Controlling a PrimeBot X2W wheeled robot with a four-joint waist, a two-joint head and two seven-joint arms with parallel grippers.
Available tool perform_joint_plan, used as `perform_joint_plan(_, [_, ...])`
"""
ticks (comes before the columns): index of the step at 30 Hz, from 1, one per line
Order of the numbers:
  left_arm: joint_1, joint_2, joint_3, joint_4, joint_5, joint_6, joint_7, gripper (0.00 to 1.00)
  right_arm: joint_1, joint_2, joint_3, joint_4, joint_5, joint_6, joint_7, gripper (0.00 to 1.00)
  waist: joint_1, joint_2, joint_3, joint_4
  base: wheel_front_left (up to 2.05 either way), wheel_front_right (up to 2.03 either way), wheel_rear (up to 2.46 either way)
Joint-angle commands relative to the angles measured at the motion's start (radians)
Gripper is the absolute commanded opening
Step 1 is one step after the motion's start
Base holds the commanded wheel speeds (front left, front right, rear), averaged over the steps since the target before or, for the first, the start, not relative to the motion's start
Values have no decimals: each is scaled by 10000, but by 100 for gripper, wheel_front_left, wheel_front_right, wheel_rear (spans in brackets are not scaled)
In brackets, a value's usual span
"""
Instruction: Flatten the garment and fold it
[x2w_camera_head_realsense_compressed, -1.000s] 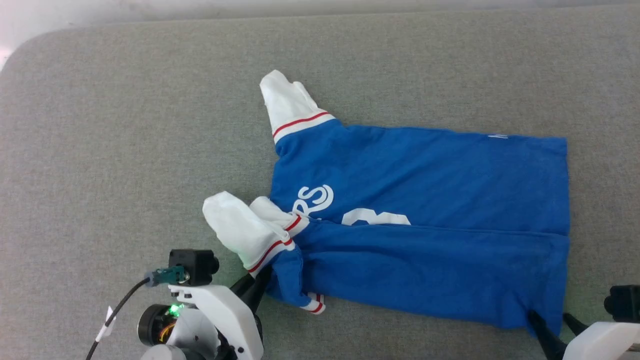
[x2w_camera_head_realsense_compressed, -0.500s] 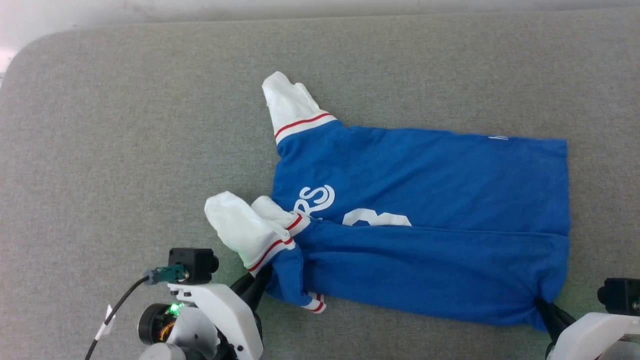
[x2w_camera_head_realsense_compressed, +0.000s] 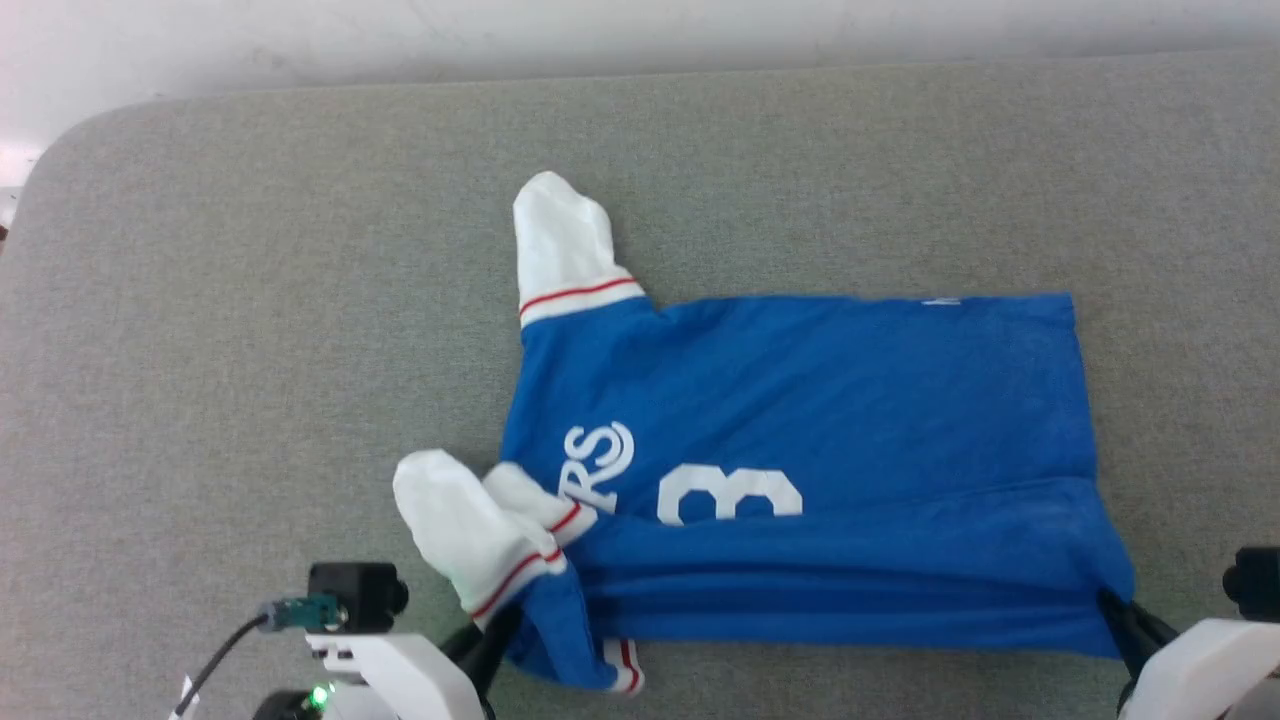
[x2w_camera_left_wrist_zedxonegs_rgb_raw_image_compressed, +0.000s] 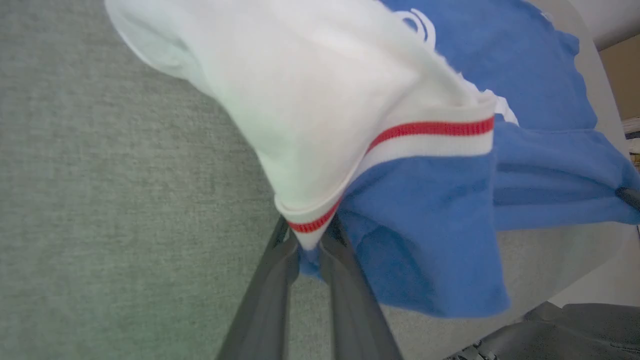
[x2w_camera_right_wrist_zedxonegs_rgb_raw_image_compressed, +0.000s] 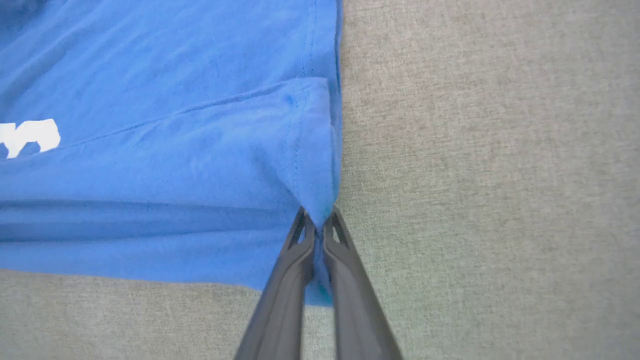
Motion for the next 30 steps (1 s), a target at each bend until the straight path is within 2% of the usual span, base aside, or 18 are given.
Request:
perform_joint_plan(1, [159, 116, 53, -24, -87, 98, 37, 0, 101, -35, -114, -15, -42, -23, 31, 0, 0, 0, -45, 46, 0, 0, 0])
perform_joint_plan(7, [874, 57, -102, -425, -502, 187, 462, 0, 583, -35, -271, -187, 100, -23, 541, 0, 0, 0, -141, 155, 0, 0, 0])
perform_joint_plan(15, [905, -121, -9, -445, -644, 317, 304, 0, 570, -35, -199, -217, 112, -23, 539, 0, 0, 0, -211, 199, 0, 0, 0])
perform_joint_plan(16, [878, -169, 24, -404, -647, 351, 234, 0, 546, -35, -174, -186, 128, -23, 506, 3, 0, 0, -229, 192, 0, 0, 0])
perform_joint_plan(17, [855, -209, 53, -360, -645, 380, 166, 0, 529, -35, -157, -152, 129, -23, 478, 14, 0, 0, -250, 185, 0, 0, 0])
perform_joint_plan(18, [840, -258, 89, -323, -658, 403, 87, 0, 515, -35, -132, -120, 143, -23, 452, 34, 0, 0, -272, 176, 0, 0, 0])
perform_joint_plan(19, [831, -311, 126, -294, -683, 421, 9, 23, 499, -35, -107, -101, 197, -23, 389, 73, 0, 0, -301, 166, 0, 0, 0])
perform_joint_plan(20, [832, -344, 146, -273, -701, 426, -46, 46, 486, -35, -88, -88, 231, -23, 306, 100, 0, 0, -334, 156, 0, 0, 0])
perform_joint_plan(21, [841, -373, 163, -279, -732, 414, -99, 90, 486, -35, -59, -71, 248, -23, 258, 100, 0, 0, -365, 146, 0, 0, 0])
perform_joint_plan(22, [865, -425, 216, -305, -791, 423, -173, 100, 493, -35, -27, -60, 293, -23, 236, 100, 0, 0, -397, 137, 0, 0, 0])
perform_joint_plan(30, [1265, -711, 961, -1076, -1310, 520, -928, 100, 423, -35, -106, -589, 742, -23, -312, 100, 0, 0, -563, 62, 0, 0, 0])
